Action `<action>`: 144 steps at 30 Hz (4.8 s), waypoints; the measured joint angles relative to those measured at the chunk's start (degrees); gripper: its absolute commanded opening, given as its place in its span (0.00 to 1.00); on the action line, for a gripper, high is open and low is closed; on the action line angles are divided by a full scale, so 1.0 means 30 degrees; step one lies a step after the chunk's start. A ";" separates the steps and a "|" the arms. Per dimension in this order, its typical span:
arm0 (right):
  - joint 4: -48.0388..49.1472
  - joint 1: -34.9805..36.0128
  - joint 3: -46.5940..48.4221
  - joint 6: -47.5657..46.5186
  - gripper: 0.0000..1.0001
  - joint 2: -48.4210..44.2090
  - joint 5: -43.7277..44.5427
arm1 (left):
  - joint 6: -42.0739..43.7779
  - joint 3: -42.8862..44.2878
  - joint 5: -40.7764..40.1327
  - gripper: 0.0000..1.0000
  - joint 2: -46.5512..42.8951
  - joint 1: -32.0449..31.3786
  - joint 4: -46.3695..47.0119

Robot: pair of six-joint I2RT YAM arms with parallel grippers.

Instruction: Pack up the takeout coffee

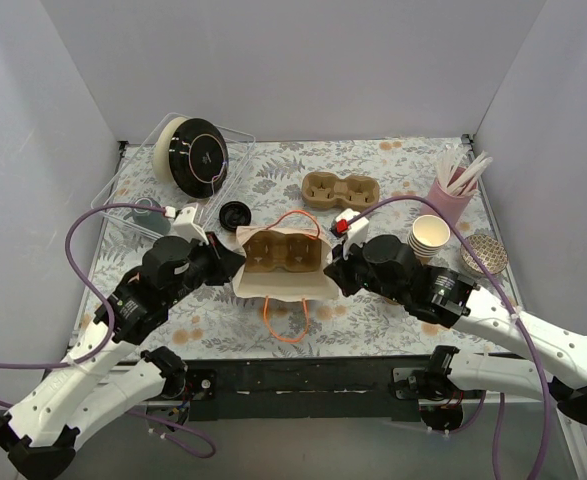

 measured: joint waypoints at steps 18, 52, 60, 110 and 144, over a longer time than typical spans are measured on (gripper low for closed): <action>-0.5275 0.0117 0.5479 0.3832 0.01 0.2652 0.3308 | -0.0277 0.6994 -0.2652 0.26 0.5297 0.0007 -0.4692; -0.7300 -0.2463 0.7563 0.0969 0.04 0.4546 -0.0153 | 1.2852 0.9595 0.1778 0.60 0.7854 0.0758 -0.2397; -0.7096 -0.3082 0.6885 -0.0058 0.04 0.4007 -0.1115 | 1.4804 1.0462 0.3191 0.57 0.8364 0.0780 -0.4328; -1.2349 -0.5195 0.8269 0.1071 0.73 0.3388 0.3643 | 2.2440 0.6302 0.4313 0.00 0.6062 0.0787 0.0627; -1.2182 -1.2546 0.3220 0.0874 0.86 0.4634 -0.0699 | 2.0276 0.4605 0.3279 0.00 0.3162 0.0787 -0.0911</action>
